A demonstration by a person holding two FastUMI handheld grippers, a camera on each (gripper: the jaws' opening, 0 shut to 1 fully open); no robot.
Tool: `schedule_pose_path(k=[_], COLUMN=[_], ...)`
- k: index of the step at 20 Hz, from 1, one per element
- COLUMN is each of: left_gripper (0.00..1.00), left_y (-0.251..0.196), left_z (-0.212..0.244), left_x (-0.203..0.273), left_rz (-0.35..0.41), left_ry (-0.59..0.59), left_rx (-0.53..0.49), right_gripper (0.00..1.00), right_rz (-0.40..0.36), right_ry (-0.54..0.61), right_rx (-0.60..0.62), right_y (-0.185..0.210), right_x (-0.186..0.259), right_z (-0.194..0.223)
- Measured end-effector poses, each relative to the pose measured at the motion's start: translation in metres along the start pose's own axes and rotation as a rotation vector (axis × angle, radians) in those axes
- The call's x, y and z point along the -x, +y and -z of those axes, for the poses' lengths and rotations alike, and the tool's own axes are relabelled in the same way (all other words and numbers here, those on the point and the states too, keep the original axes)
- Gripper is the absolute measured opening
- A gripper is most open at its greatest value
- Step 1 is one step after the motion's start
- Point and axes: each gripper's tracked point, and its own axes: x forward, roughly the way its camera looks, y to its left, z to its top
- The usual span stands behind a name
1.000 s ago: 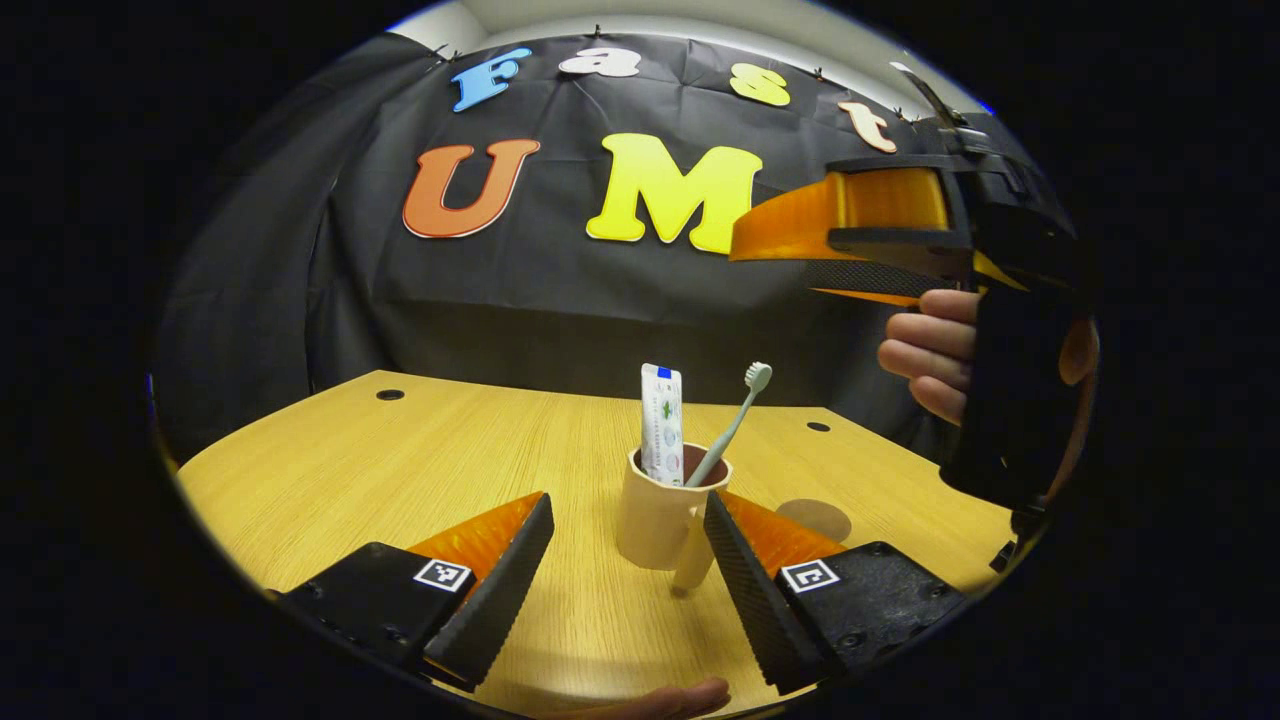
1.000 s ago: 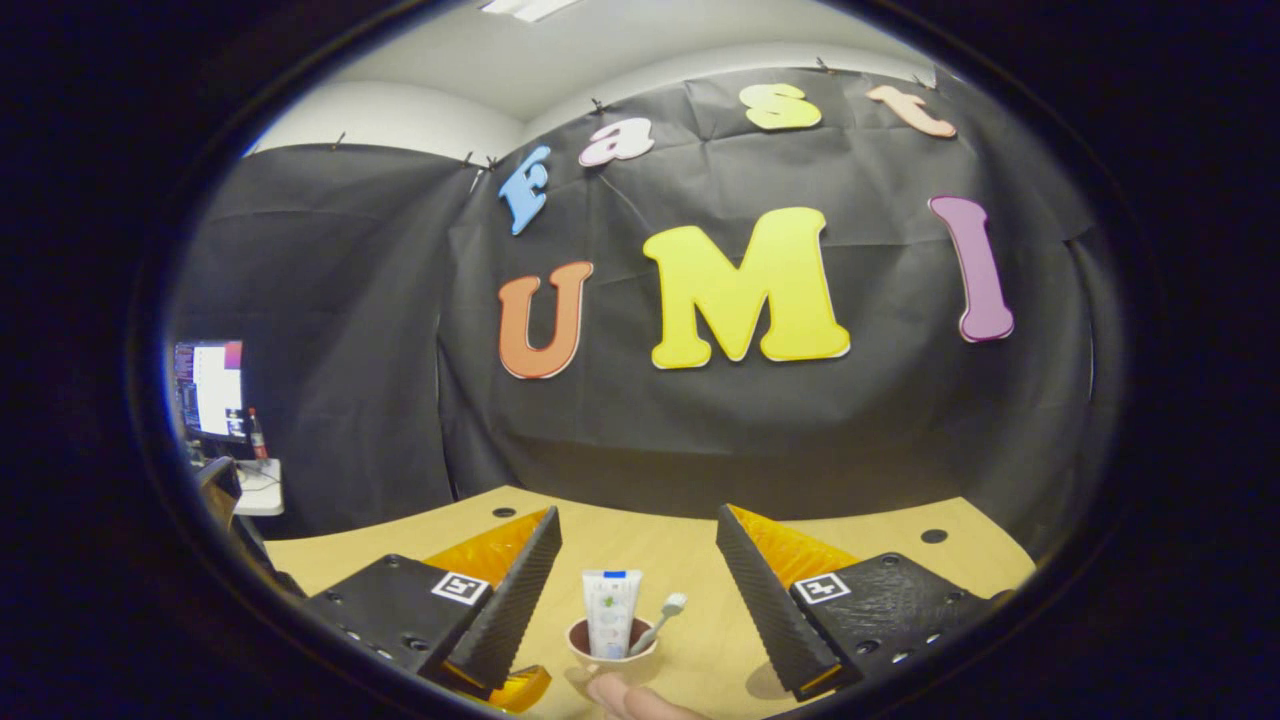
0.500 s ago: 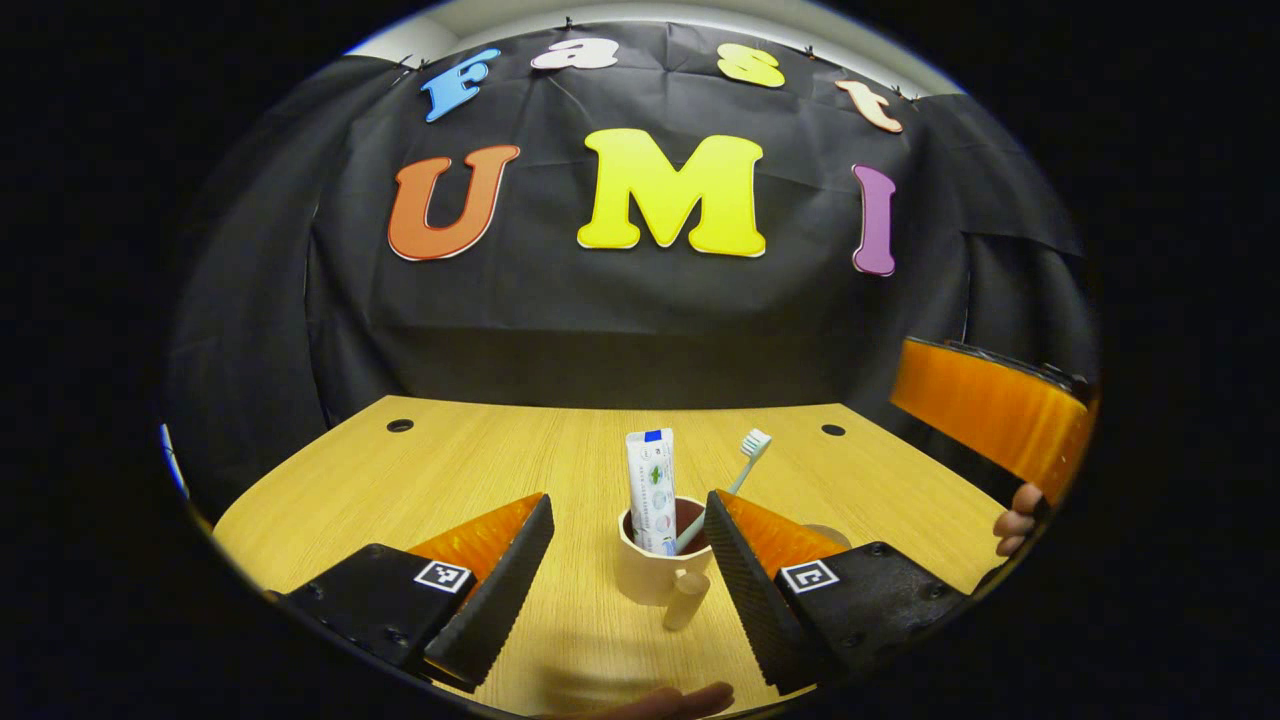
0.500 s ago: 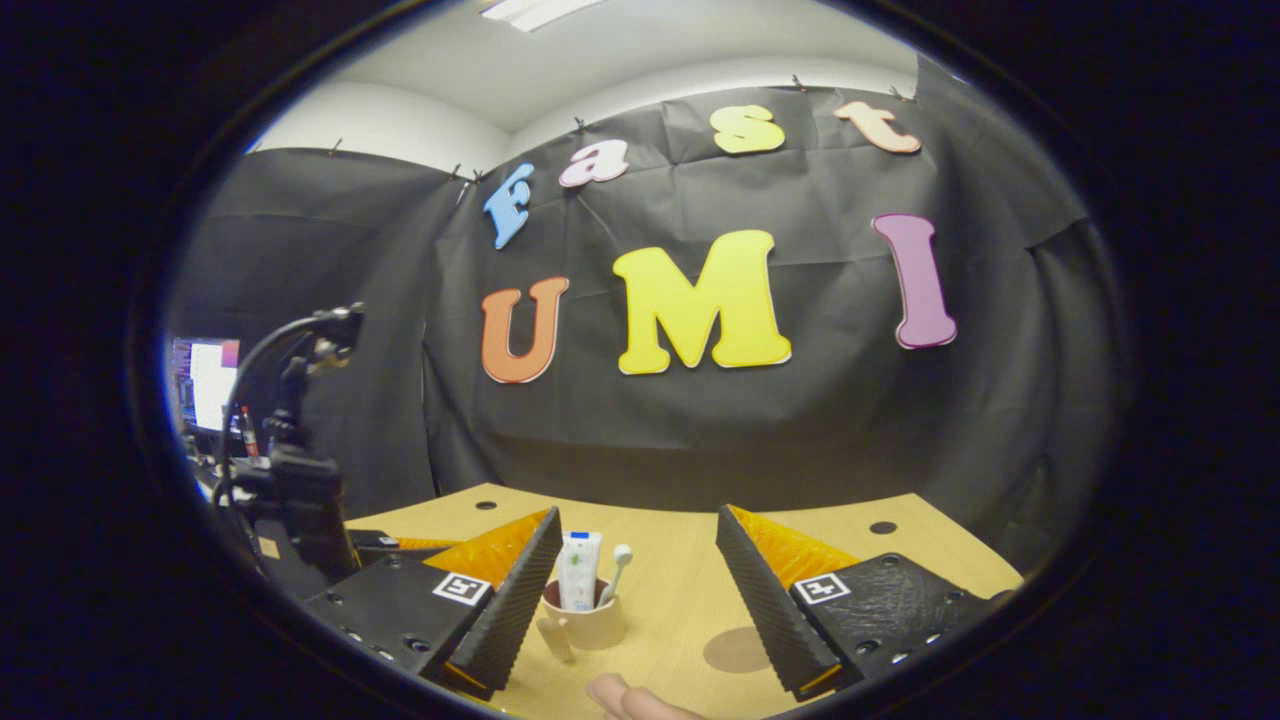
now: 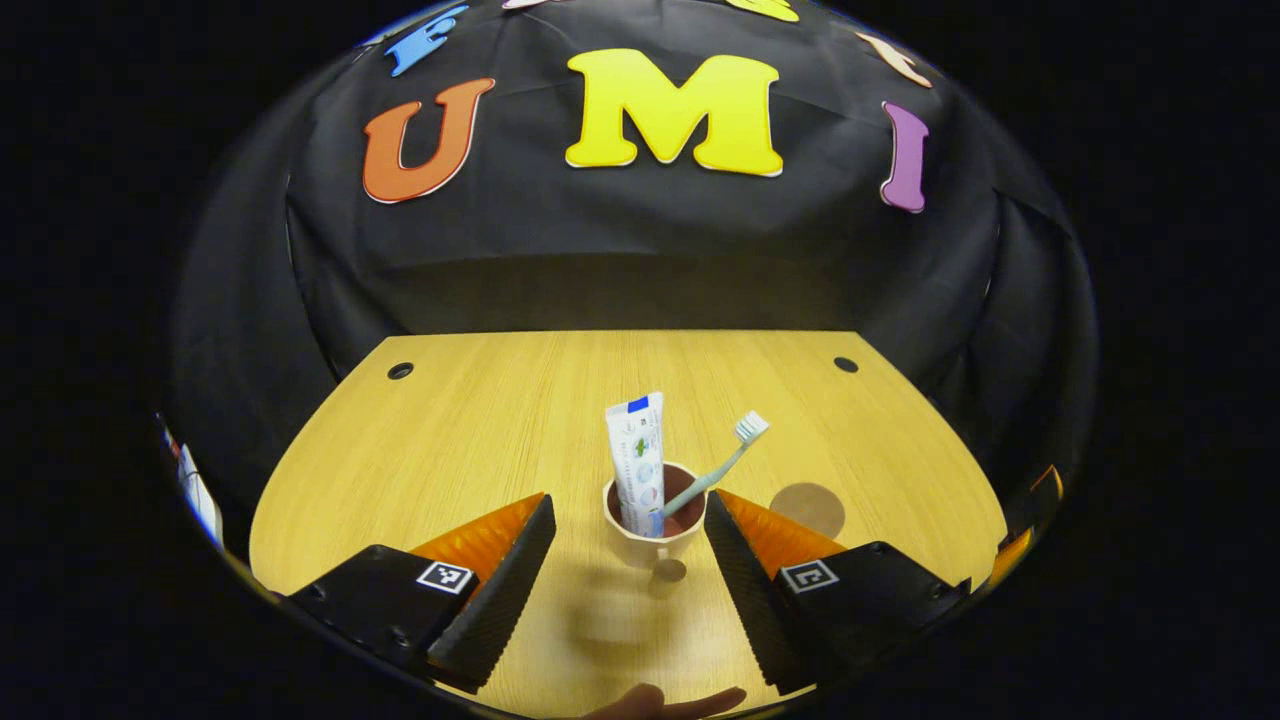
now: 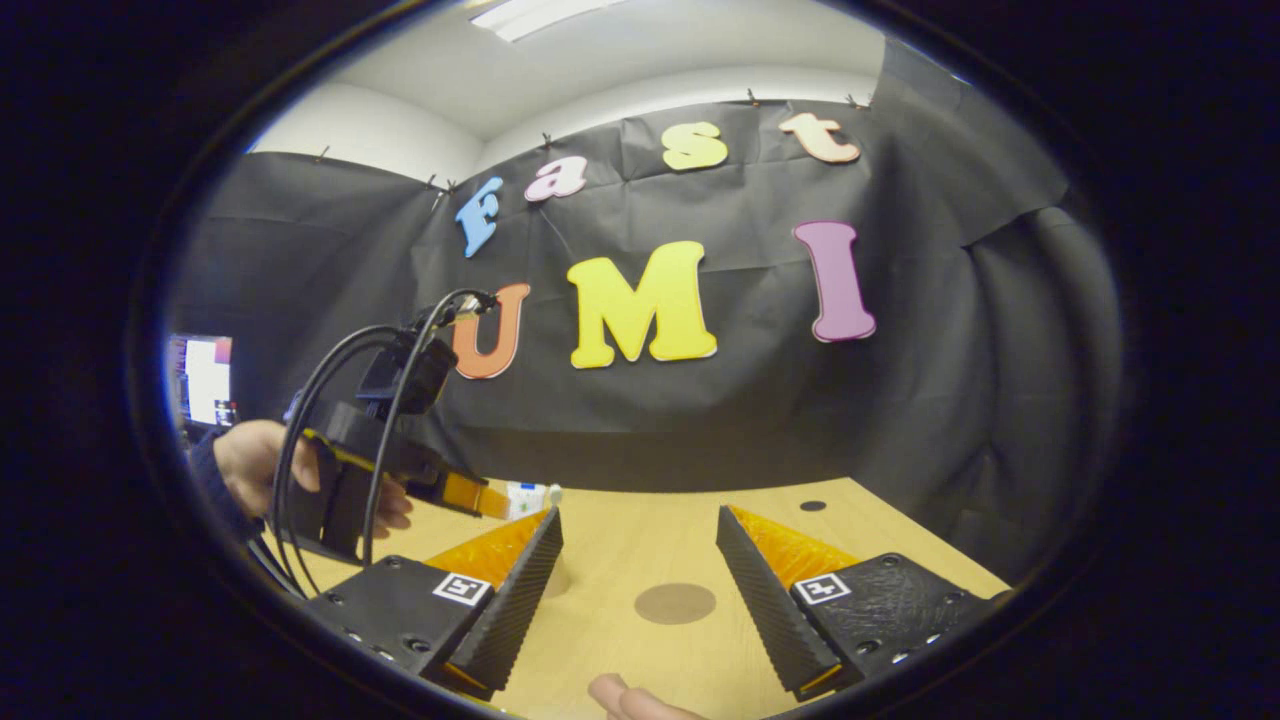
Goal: Put the toothbrush and toothpaste on the desktop into the cup, then pick up the cup and place it on the coaster on the desktop.
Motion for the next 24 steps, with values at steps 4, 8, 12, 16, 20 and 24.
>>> schedule_pose_path(k=[4,8,12,16,20,24], left_gripper=[0.95,1.00,0.92,0.88,0.87,0.77], left_y=[-0.006,-0.003,-0.015,-0.017,-0.016,-0.019], left_z=[0.018,0.031,0.041,0.061,0.078,0.085], left_x=[-0.012,-0.028,-0.044,-0.061,-0.081,-0.094], left_rz=[0.000,-0.028,0.020,0.007,-0.021,-0.005], left_ry=[0.158,0.314,0.430,0.545,0.615,0.653], left_rx=[0.076,0.156,0.165,0.150,0.189,0.191], right_gripper=[0.94,0.95,0.92,0.96,0.95,0.92], right_rz=[0.071,0.038,0.034,0.032,0.044,0.050], right_ry=[0.014,0.092,0.107,0.105,0.125,0.135], right_rx=[0.030,-0.066,-0.080,-0.096,-0.116,-0.135], right_y=[-0.035,-0.035,-0.042,-0.049,-0.058,-0.063], right_x=[0.027,0.038,0.041,0.044,0.043,0.044], right_z=[0.040,0.070,0.078,0.082,0.091,0.094])
